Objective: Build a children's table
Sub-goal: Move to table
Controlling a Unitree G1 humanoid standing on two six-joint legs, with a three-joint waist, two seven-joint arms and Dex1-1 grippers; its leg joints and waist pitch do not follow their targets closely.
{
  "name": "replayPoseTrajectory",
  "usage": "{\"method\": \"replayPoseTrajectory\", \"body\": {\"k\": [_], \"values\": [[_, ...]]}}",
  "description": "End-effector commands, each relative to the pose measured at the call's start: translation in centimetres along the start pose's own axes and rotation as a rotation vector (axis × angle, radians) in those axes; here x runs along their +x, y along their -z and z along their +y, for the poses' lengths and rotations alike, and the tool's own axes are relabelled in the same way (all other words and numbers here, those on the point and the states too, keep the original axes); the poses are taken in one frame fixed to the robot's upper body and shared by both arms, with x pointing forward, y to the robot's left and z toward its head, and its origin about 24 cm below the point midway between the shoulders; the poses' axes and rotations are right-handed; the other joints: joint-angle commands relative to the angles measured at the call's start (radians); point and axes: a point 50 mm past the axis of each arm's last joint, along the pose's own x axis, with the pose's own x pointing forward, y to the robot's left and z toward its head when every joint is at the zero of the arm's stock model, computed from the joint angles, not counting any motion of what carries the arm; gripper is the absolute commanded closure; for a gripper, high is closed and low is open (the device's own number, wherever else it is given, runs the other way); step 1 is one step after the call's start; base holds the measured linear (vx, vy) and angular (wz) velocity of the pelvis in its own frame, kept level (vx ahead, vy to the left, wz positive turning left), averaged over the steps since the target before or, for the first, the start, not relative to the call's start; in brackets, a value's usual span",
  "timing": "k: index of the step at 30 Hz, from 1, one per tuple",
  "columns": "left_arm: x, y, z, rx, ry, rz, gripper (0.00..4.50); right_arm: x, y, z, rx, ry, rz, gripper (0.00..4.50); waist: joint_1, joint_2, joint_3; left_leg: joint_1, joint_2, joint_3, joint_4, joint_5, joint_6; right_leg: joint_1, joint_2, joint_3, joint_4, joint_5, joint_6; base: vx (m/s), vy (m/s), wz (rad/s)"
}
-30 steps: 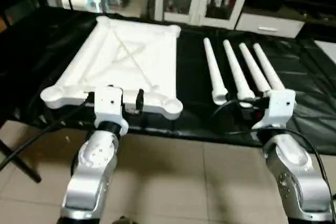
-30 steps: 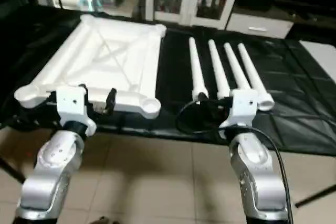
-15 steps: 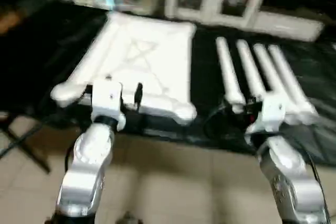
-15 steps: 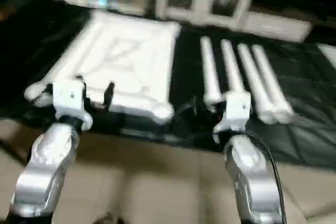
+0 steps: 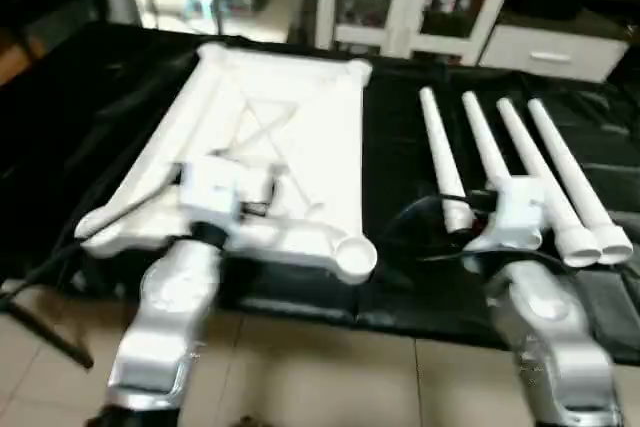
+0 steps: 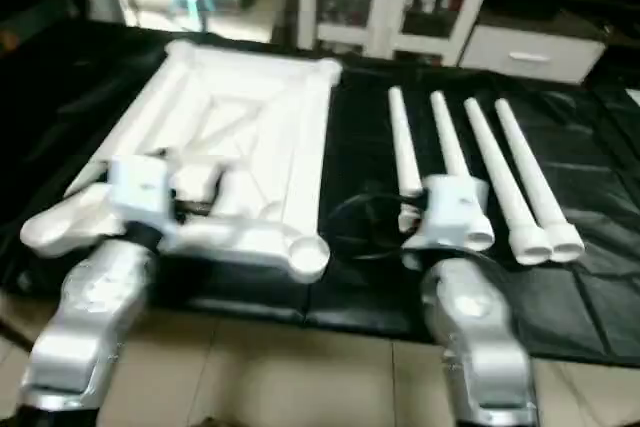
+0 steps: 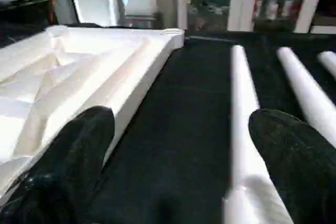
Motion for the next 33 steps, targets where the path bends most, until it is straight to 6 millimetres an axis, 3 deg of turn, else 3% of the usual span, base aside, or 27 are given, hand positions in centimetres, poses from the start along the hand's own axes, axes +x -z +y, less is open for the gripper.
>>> {"method": "replayPoseTrajectory", "body": {"k": [1,2,3,4,5,7,8,9,10,11,12,13,14,15,16,17,18,19,20,21,22,23,24,26,27,30,33], "values": [[0.1,-0.2,-1.0,-0.016,0.037,-0.007,0.0,-0.5,-0.4,-1.1,-0.026,0.033,-0.009,0.05,-0.018,0.009,-0.059,0.127,0.159,-0.096,-0.107,0.323,0.439,-0.081,-0.018,0.02,-0.006,0.038,0.074,0.087,-0.006,0.0],[0.2,-0.2,-1.0,-0.017,0.038,-0.006,0.0,-0.5,-0.4,-1.1,-0.027,0.033,-0.009,0.05,-0.015,-0.031,-0.038,0.081,0.12,-0.031,-0.129,0.157,0.392,-0.066,-0.037,0.058,-0.089,0.178,0.017,0.087,-0.006,0.0],[0.2,-0.1,-1.1,-0.017,0.042,-0.005,0.0,-0.5,-0.4,-1.2,-0.027,0.035,-0.009,0.05,-0.012,-0.057,-0.033,0.064,0.078,-0.002,-0.114,0.018,0.336,-0.035,-0.059,0.088,-0.163,0.189,-0.008,0.065,-0.07,0.03],[0.2,-0.1,-1.1,-0.017,0.044,-0.005,0.0,-0.5,-0.4,-1.2,-0.026,0.036,-0.009,0.05,0.035,-0.1,-0.026,0.0,-0.035,0.047,0.02,-0.169,0.21,0.057,-0.152,0.204,-0.282,-0.151,0.026,0.068,-0.092,0.06],[0.2,-0.1,-1.1,-0.017,0.046,-0.005,0.0,-0.5,-0.5,-1.3,-0.024,0.038,-0.01,0.05,0.051,-0.087,-0.034,-0.022,-0.011,0.006,0.065,-0.086,0.111,0.106,-0.2,0.226,-0.281,-0.339,-0.069,0.068,-0.092,0.06],[0.2,-0.2,-1.1,-0.018,0.047,-0.006,0.0,-0.5,-0.5,-1.3,-0.025,0.039,-0.009,0.05,0.053,-0.073,-0.015,-0.034,0.009,-0.009,0.05,-0.001,0.031,0.108,-0.174,0.189,-0.282,-0.394,-0.175,0.077,-0.032,-0.03],[0.2,-0.2,-1.1,-0.018,0.047,-0.006,0.0,-0.5,-0.4,-1.3,-0.025,0.039,-0.009,0.05,0.049,-0.058,-0.009,-0.024,0.021,-0.006,0.003,0.033,0.024,0.105,-0.138,0.147,-0.288,-0.388,-0.242,0.076,-0.005,-0.05],[0.2,-0.2,-1.1,-0.018,0.047,-0.006,0.0,-0.5,-0.4,-1.3,-0.025,0.039,-0.009,0.05,0.049,-0.058,-0.009,-0.024,0.021,-0.006,0.003,0.033,0.024,0.105,-0.138,0.147,-0.288,-0.388,-0.242,0.08,0.042,0.04],[0.2,-0.2,-1.1,-0.018,0.046,-0.005,0.0,-0.5,-0.4,-1.3,-0.025,0.037,-0.008,0.05,0.033,-0.019,-0.012,0.032,0.077,-0.008,-0.125,-0.046,0.04,0.074,-0.045,0.064,-0.261,-0.3,-0.231,0.102,0.111,0.04],[0.1,-0.2,-1.1,-0.017,0.046,-0.005,0.0,-0.4,-0.4,-1.3,-0.025,0.035,-0.007,0.05,-0.004,0.009,-0.019,0.096,0.127,-0.059,-0.154,-0.236,0.047,0.028,-0.006,0.029,-0.188,-0.202,-0.199,0.102,0.111,0.04],[0.1,-0.2,-1.1,-0.017,0.046,-0.005,0.0,-0.4,-0.4,-1.3,-0.025,0.035,-0.007,0.05,-0.016,0.015,-0.03,0.136,0.144,-0.082,-0.161,-0.3,0.058,0.004,-0.008,0.026,-0.153,-0.121,-0.196,0.126,0.122,0.08],[0.0,-0.2,-1.1,-0.017,0.047,-0.005,0.0,-0.4,-0.4,-1.3,-0.024,0.036,-0.007,0.05,-0.031,0.015,-0.037,0.159,0.157,-0.115,-0.168,-0.3,0.131,-0.018,-0.013,0.018,-0.111,-0.012,-0.14,0.118,0.084,0.12],[0.0,-0.2,-1.0,-0.016,0.048,-0.005,0.0,-0.3,-0.4,-1.3,-0.023,0.036,-0.006,0.05,-0.038,0.006,-0.036,0.165,0.153,-0.118,-0.158,-0.215,0.24,-0.039,-0.023,0.019,-0.097,0.033,-0.078,0.118,0.084,0.12],[0.0,-0.2,-1.0,-0.016,0.048,-0.005,0.0,-0.3,-0.4,-1.3,-0.023,0.036,-0.006,0.05,-0.038,0.006,-0.036,0.165,0.153,-0.118,-0.158,-0.215,0.24,-0.039,-0.023,0.019,-0.097,0.033,-0.078,0.105,0.054,0.05],[-0.1,-0.2,-1.0,-0.015,0.05,-0.004,0.0,-0.3,-0.4,-1.3,-0.021,0.036,-0.008,0.05,-0.041,-0.02,-0.031,0.143,0.112,-0.084,-0.137,-0.083,0.34,-0.038,-0.053,0.039,-0.139,0.102,-0.054,0.102,-0.007,0.11],[-0.1,-0.2,-0.9,-0.015,0.051,-0.004,0.0,-0.2,-0.5,-1.3,-0.016,0.032,-0.013,0.05,-0.02,-0.047,-0.03,0.077,0.04,-0.004,-0.096,-0.097,0.286,0.026,-0.103,0.088,-0.221,0.13,-0.136,0.102,-0.007,0.11],[-0.1,-0.2,-0.9,-0.017,0.058,-0.003,0.0,-0.2,-0.6,-1.2,-0.015,0.016,-0.013,0.05,-0.009,-0.069,-0.042,0.02,-0.012,0.023,-0.046,-0.065,0.257,0.106,-0.126,0.134,-0.235,0.138,-0.185,0.115,-0.04,0.1],[-0.1,-0.2,-1.0,-0.023,0.065,-0.005,0.0,-0.2,-0.6,-1.1,-0.018,0.005,-0.011,0.05,0.032,-0.066,-0.049,-0.048,0.015,0.007,0.032,-0.025,0.169,0.183,-0.218,0.194,-0.273,0.024,-0.268,0.115,-0.017,-0.02],[-0.1,-0.3,-1.4,-0.049,0.122,-0.009,0.0,-0.2,-0.6,-0.9,-0.041,-0.07,0.0,0.05,0.04,-0.062,-0.044,-0.071,0.035,-0.006,0.021,0.068,0.09,0.173,-0.194,0.164,-0.249,0.134,-0.314,0.115,-0.017,-0.02],[-0.2,-0.2,-1.6,-0.05,0.151,-0.003,0.0,-0.2,-0.6,-0.8,-0.054,-0.1,0.001,0.05,0.04,-0.062,-0.044,-0.071,0.035,-0.006,0.021,0.068,0.09,0.173,-0.194,0.164,-0.249,0.134,-0.314,0.093,-0.003,-0.05],[-0.3,-0.1,-2.0,-0.045,0.216,0.007,0.0,-0.4,-0.7,-0.7,-0.051,-0.155,0.003,0.05,0.034,-0.027,-0.047,-0.03,0.058,-0.001,-0.082,0.284,0.066,0.117,-0.074,0.065,-0.179,0.373,-0.297,0.0,0.0,0.0],[-0.4,-0.1,-2.5,-0.015,0.327,-0.001,0.0,-0.6,-1.0,-0.5,-0.049,-0.233,0.007,0.05,0.016,0.0,-0.048,0.022,0.097,-0.031,-0.085,0.325,0.143,0.052,-0.028,0.042,-0.15,0.35,-0.219,0.0,0.0,0.0],[-0.5,-0.1,-2.5,-0.01,0.349,-0.002,0.0,-0.6,-1.1,-0.5,-0.055,-0.249,0.008,0.05,0.011,0.002,-0.057,0.052,0.114,-0.044,-0.071,0.368,0.169,0.025,-0.032,0.045,-0.14,0.334,-0.201,0.057,0.039,-0.01],[-0.7,-0.2,-2.3,-0.007,0.472,-0.026,0.0,-1.1,-1.6,-0.3,-0.078,-0.368,0.021,0.05,0.025,-0.008,-0.074,0.054,0.097,-0.048,-0.04,0.692,0.189,0.018,-0.056,0.07,-0.144,0.474,-0.163,0.059,0.065,0.03],[-0.8,-0.3,-2.2,0.0,0.522,-0.029,0.0,-1.3,-1.8,-0.2,-0.089,-0.416,0.026,0.05,0.031,-0.011,-0.074,0.048,0.087,-0.042,-0.04,0.715,0.17,0.021,-0.056,0.072,-0.145,0.493,-0.155,0.01,0.058,-0.02],[-0.7,-0.2,-1.5,0.059,0.692,0.009,0.0,-2.0,-2.4,-0.4,-0.103,-0.54,0.053,0.05,0.047,-0.013,-0.051,0.014,0.076,-0.006,-0.072,0.388,0.069,0.039,-0.073,0.075,-0.173,0.359,-0.161,-0.021,0.004,-0.01],[-0.7,0.5,-1.1,0.142,0.896,0.112,0.0,-2.7,-2.8,-0.5,-0.141,-0.689,0.11,0.05,0.052,-0.012,-0.031,0.021,0.091,0.001,-0.116,-0.09,-0.017,0.044,-0.085,0.083,-0.197,0.104,-0.203,-0.087,-0.012,0.02]]}}
